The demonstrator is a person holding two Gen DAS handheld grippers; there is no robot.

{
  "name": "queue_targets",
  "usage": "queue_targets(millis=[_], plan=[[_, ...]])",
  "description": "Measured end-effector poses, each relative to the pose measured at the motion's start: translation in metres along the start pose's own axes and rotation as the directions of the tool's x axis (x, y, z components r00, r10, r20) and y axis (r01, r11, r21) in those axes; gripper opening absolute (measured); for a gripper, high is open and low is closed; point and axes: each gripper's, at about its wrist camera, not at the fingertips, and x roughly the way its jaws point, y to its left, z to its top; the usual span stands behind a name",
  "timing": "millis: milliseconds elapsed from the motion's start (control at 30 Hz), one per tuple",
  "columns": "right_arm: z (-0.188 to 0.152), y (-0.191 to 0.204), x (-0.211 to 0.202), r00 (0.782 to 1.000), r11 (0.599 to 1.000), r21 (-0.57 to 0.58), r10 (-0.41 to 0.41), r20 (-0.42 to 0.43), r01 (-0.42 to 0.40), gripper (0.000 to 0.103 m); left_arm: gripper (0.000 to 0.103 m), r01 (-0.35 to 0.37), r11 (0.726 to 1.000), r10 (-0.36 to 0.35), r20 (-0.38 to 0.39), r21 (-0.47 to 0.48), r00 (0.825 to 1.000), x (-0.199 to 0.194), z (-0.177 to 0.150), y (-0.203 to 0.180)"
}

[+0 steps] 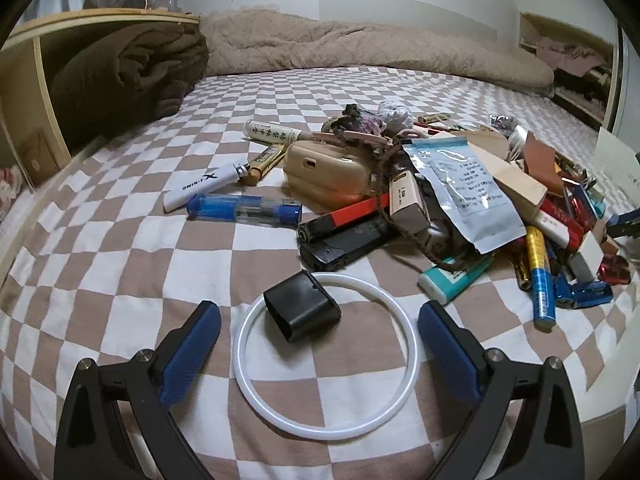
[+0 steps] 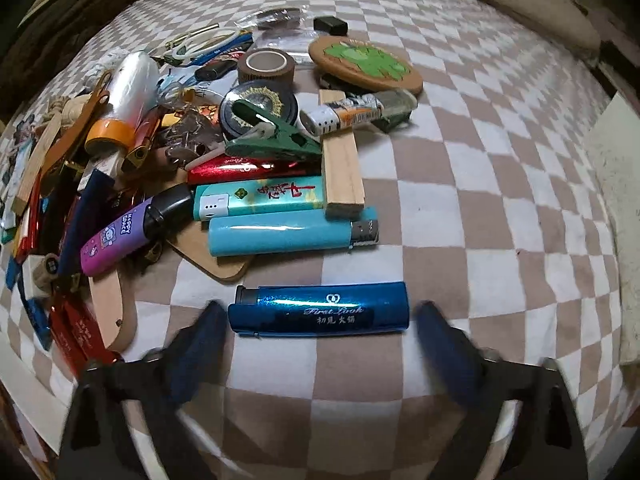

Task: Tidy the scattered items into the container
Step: 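Close the right tool on the dark blue lighter while the left tool lowers over the white ring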

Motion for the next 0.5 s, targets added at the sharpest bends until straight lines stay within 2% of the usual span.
queue_targets(millis=[133, 300, 500], plan=[[-0.006, 0.008, -0.001, 1.000, 1.000, -0.029, 0.011, 0.028, -0.011, 0.083, 0.101, -0.018, 1.000, 0.018, -0.004, 0.011, 1.000, 0.001, 0.001, -0.001], [-0.018, 0.009, -0.002, 0.996, 0.998, 0.008, 0.064, 0.056, -0.065, 0.083, 0.101, -0.051, 0.999, 0.051, -0.001, 0.015, 0.999, 0.001, 0.001, -0.002], [-0.033, 0.020, -0.004, 0.992, 0.997, 0.017, 0.077, 0.096, -0.079, 0.083, 0.101, -0.084, 0.996, 0.084, 0.001, 0.026, 0.996, 0.001, 0.001, -0.004]])
